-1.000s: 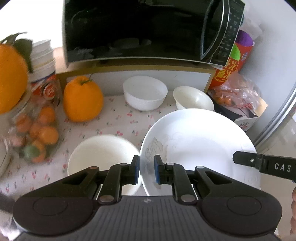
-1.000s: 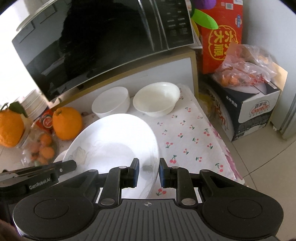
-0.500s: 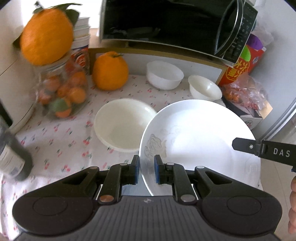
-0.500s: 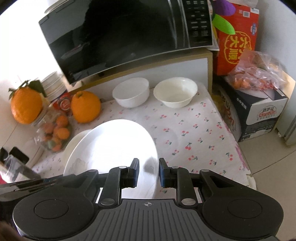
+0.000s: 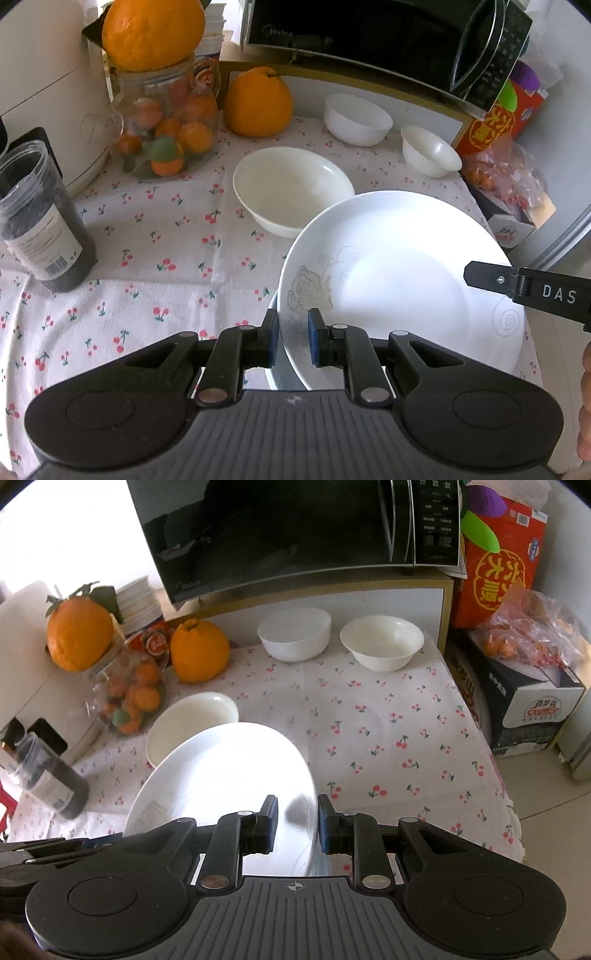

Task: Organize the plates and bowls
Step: 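Carry the plain white plate with both grippers and lower it onto the blue plates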

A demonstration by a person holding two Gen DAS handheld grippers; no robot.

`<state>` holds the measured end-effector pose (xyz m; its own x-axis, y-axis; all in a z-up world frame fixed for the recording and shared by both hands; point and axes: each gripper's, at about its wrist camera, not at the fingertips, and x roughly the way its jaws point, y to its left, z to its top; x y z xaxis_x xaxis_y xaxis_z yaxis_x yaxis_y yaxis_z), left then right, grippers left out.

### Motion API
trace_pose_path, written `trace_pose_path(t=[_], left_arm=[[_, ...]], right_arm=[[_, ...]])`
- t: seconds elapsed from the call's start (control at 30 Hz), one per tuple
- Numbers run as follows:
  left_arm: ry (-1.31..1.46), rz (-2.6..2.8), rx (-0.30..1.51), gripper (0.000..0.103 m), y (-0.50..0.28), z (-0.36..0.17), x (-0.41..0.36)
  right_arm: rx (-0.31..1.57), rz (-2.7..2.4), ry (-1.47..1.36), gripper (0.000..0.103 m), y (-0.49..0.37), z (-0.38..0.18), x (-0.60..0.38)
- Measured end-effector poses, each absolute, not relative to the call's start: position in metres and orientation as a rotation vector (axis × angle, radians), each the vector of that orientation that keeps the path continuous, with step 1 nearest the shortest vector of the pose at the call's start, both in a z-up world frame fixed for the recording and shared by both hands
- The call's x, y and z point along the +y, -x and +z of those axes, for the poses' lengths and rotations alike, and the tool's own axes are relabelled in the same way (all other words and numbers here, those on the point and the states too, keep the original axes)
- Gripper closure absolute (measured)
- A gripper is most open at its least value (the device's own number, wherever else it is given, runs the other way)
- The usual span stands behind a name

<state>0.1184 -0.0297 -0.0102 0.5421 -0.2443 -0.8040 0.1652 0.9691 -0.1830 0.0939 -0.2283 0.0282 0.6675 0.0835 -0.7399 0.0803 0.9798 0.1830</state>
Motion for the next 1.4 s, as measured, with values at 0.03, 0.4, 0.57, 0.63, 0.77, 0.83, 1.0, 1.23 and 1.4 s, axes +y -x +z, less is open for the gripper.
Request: trace_pose_path(t=[0.03, 0.4, 0.57, 0.63, 0.77, 0.83, 1.0, 1.23, 1.4], left_arm=[[0.086, -0.243, 0.970, 0.089, -0.117, -0.011, -0.029], [0.014, -0.238, 0.961, 0.089, -0.099, -0.015, -0.027], [-0.021, -0.236, 0.949, 0.089, -0.095, -0.015, -0.028], [-0.029, -0.239, 0.948, 0.089, -0.095, -0.016, -0.028], [-0.052, -0.238, 0.943, 0.089, -0.094, -0.017, -0.031], [-0.070, -0.236, 0.938, 0.089, -0.094, -0.018, -0.033], [-0.102, -0.226, 0.925, 0.089, -0.093, -0.019, -0.039], [-0.142, -0.227, 0.917, 0.089, -0.092, -0.022, -0.044], [-0.164, -0.225, 0.911, 0.089, -0.091, -0.022, -0.045]], right_arm=[[0.848, -0.001, -0.207, 0.081, -0.093, 0.026, -0.228], [0.898, 0.007, -0.217, 0.081, -0.081, 0.013, -0.221], [0.908, 0.001, -0.208, 0.081, -0.081, 0.010, -0.218], [0.914, -0.003, -0.207, 0.081, -0.081, 0.008, -0.218], [0.924, -0.016, -0.190, 0.081, -0.082, 0.003, -0.217], [0.926, -0.021, -0.181, 0.081, -0.083, 0.002, -0.216], [0.909, -0.023, -0.149, 0.081, -0.082, 0.002, -0.214], [0.894, -0.023, -0.073, 0.080, -0.080, 0.004, -0.209], [0.900, -0.018, -0.067, 0.080, -0.080, 0.004, -0.210]])
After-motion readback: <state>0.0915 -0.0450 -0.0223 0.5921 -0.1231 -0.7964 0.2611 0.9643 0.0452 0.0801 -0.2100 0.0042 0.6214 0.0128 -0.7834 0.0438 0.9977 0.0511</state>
